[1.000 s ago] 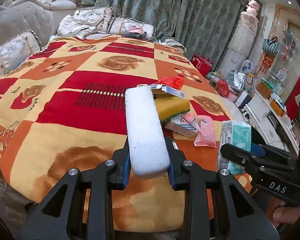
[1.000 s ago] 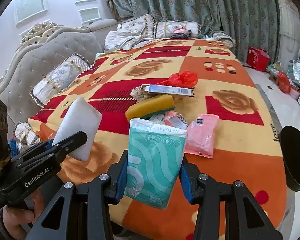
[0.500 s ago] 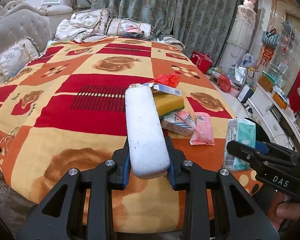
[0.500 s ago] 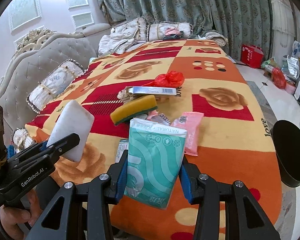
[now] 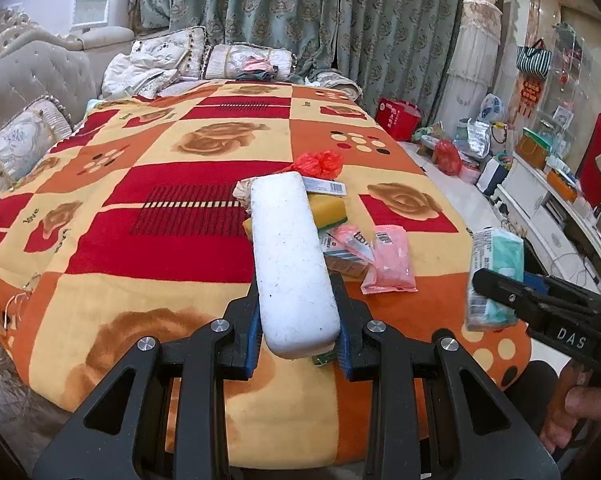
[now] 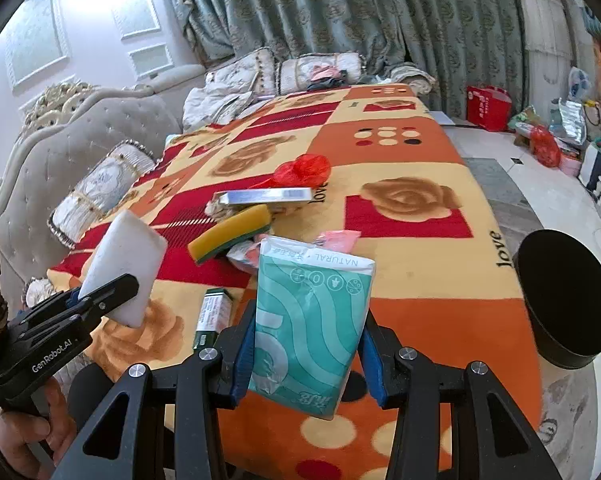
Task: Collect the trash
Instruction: 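Carry the foam block with left tool while right tool carries the tissue pack over the bin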
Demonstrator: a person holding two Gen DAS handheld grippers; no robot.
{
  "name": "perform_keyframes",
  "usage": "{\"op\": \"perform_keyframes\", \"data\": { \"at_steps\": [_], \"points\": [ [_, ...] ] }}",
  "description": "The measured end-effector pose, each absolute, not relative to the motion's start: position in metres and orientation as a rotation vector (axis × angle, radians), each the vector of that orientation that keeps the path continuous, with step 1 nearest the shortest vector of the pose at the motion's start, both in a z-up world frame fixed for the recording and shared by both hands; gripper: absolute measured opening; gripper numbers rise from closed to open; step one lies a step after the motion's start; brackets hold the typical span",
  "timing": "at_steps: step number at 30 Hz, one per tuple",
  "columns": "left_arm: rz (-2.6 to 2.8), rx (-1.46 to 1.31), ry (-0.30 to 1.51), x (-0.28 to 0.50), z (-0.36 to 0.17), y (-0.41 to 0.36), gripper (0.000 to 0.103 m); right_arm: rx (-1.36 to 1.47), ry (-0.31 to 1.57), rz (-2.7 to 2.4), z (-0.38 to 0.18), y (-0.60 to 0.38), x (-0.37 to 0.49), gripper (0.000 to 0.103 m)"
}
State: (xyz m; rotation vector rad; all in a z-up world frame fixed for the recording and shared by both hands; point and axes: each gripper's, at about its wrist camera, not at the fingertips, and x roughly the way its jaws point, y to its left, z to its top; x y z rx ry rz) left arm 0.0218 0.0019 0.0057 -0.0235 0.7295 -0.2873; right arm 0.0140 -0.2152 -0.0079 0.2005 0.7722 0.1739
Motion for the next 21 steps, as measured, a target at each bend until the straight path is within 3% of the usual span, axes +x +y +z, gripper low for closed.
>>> {"op": "perform_keyframes", "data": {
  "at_steps": [21],
  "points": [
    [-0.336, -0.005, 0.691, 0.012, 0.024, -0.012, 0.028, 0.209, 0.734, 0.107, 0.006, -0.247, -0.006, 0.044]
  ]
}}
